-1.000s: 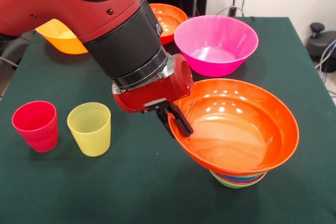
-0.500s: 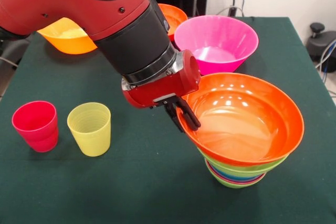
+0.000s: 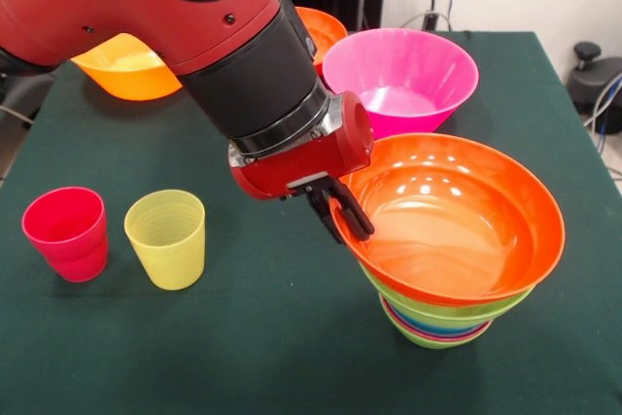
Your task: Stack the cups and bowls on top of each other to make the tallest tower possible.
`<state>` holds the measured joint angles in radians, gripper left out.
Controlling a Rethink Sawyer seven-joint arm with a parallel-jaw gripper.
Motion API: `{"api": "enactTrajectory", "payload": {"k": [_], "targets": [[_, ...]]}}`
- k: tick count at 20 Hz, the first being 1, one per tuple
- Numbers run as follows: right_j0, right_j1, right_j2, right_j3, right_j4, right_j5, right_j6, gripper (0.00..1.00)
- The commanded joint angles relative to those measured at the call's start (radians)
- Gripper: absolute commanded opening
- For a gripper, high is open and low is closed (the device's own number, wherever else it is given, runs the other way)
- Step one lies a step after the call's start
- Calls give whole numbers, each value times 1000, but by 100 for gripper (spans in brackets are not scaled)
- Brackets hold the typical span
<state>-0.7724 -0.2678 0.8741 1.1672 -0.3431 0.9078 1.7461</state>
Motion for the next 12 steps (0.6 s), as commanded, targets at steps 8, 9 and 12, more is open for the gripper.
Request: {"api": "enactTrajectory", "payload": {"k": [8,9,12], "targets": [[13,14,-2,57,-35,-4,-200,0],[12,11,-3,60,-35,-4,-198,0],[7,10,-2,68,-33,-1,-198,0]]}}
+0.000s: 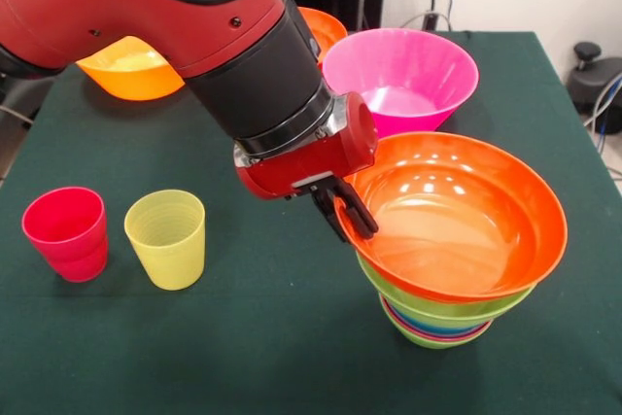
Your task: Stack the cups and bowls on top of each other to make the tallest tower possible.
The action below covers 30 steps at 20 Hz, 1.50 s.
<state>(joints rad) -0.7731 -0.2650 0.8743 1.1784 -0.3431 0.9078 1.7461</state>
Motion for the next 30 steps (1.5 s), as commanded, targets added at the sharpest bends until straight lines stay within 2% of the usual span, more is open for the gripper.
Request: {"api": "enactTrajectory", "payload": {"k": [1,20,28,29,30], "targets": [[7,8,-2,54,-32,2,-201,0],[12,39,11,4,-27,27,-244,0],[8,40,13,15,-31,15,-244,0],[8,41,12,12,-32,16,-246,100],[8,40,12,13,-33,15,-246,100]]}}
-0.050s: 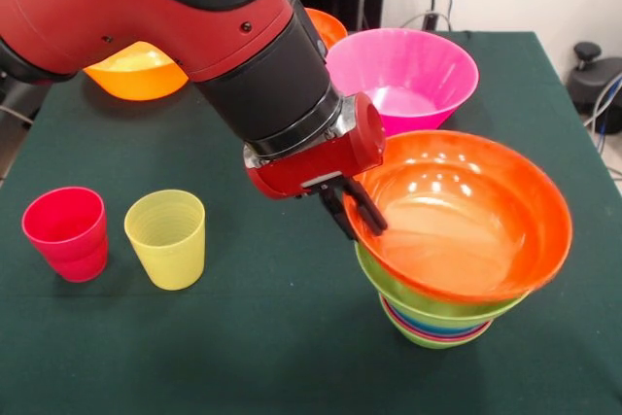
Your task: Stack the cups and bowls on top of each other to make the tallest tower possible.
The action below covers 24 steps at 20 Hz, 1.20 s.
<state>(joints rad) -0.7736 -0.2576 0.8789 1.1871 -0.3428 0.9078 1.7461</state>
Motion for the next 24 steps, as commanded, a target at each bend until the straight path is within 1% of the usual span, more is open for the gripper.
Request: {"api": "enactTrajectory", "payload": {"k": [1,12,16,19,24], "targets": [[8,32,7,6,-34,14,-247,100],[7,30,7,-6,-37,24,-256,100],[6,7,9,-1,-31,33,-241,100],[6,5,11,-4,-27,39,-241,100],[8,3,4,-35,-35,63,-266,100]]}}
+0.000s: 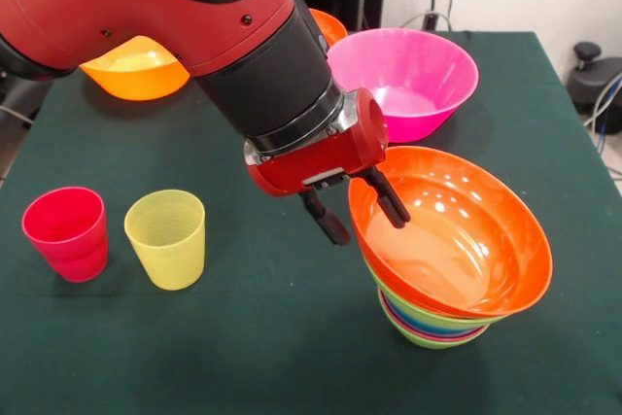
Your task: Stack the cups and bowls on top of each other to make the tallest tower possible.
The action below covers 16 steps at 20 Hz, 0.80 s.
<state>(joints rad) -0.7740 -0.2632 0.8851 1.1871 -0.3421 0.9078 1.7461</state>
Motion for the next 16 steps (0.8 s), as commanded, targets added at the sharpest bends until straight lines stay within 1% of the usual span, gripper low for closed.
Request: {"api": "enactTrajectory", "payload": {"k": [1,10,16], "targets": [[5,2,-3,-40,-35,75,-272,100],[6,9,-12,-70,-49,86,-294,100],[4,-5,-28,-84,-62,106,-302,100]]}}
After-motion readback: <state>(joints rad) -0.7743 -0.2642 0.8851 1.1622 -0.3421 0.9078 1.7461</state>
